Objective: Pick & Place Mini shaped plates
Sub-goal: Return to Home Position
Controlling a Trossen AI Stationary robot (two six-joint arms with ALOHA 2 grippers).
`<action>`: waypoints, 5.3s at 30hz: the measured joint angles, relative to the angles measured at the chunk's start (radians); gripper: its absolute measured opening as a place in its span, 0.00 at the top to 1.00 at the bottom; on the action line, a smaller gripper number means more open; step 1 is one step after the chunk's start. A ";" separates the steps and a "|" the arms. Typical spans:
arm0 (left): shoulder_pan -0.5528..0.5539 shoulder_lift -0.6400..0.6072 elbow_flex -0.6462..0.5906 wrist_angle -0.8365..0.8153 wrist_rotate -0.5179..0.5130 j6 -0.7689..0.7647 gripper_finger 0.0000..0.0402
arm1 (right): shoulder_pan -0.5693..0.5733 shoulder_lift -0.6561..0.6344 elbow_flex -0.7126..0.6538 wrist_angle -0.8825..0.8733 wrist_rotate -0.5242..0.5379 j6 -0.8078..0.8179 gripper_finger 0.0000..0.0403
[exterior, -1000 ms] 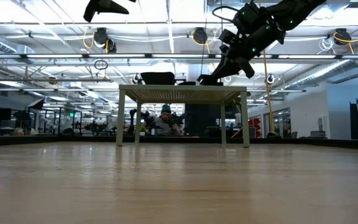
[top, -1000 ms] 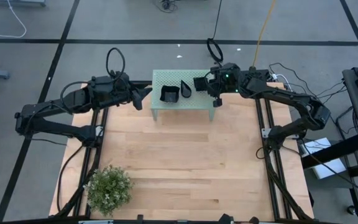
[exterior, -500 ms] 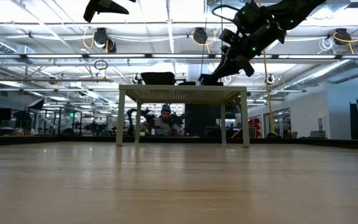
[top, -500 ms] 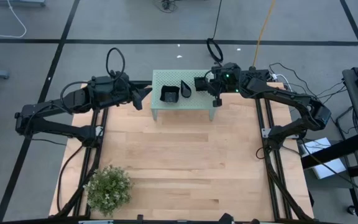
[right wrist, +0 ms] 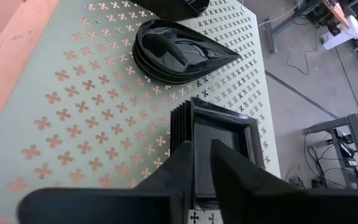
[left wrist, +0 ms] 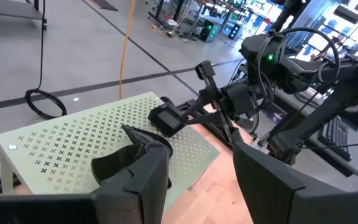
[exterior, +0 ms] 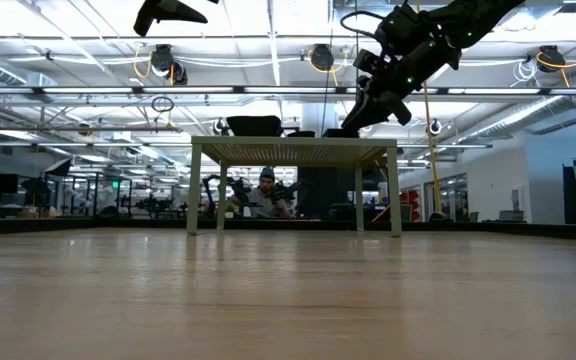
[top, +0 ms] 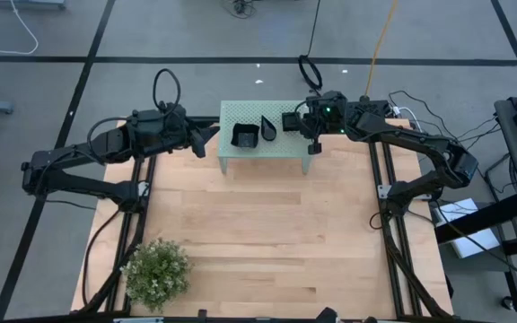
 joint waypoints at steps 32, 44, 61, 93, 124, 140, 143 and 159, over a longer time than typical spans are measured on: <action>0.000 -0.366 0.000 0.054 0.245 0.218 0.54 | 0.088 -0.575 -0.002 -0.175 -0.003 0.665 0.75; 0.000 -0.510 0.001 -0.194 0.173 0.231 0.54 | 0.088 -0.780 -0.380 0.150 0.044 0.943 0.75; 0.000 -0.592 0.000 -0.269 0.055 0.179 0.54 | 0.088 -0.996 -0.776 0.519 0.080 0.969 0.75; 0.000 -0.583 -0.844 0.656 0.213 -0.147 0.54 | 0.087 -1.091 -0.901 0.488 0.368 0.968 0.75; 0.000 -0.583 -1.066 0.917 0.259 -0.004 0.54 | 0.087 -1.089 -0.901 0.479 0.598 1.065 0.75; 0.000 -0.621 -1.065 0.899 0.256 -0.006 0.54 | 0.088 -1.113 -0.905 0.482 0.597 1.065 0.75; 0.000 -0.661 -1.065 0.887 0.256 -0.008 0.54 | 0.088 -1.160 -0.947 0.520 0.597 1.065 0.75; 0.053 -0.920 -1.064 0.882 0.255 -0.007 0.54 | 0.088 -1.277 -1.064 0.357 0.596 1.069 0.75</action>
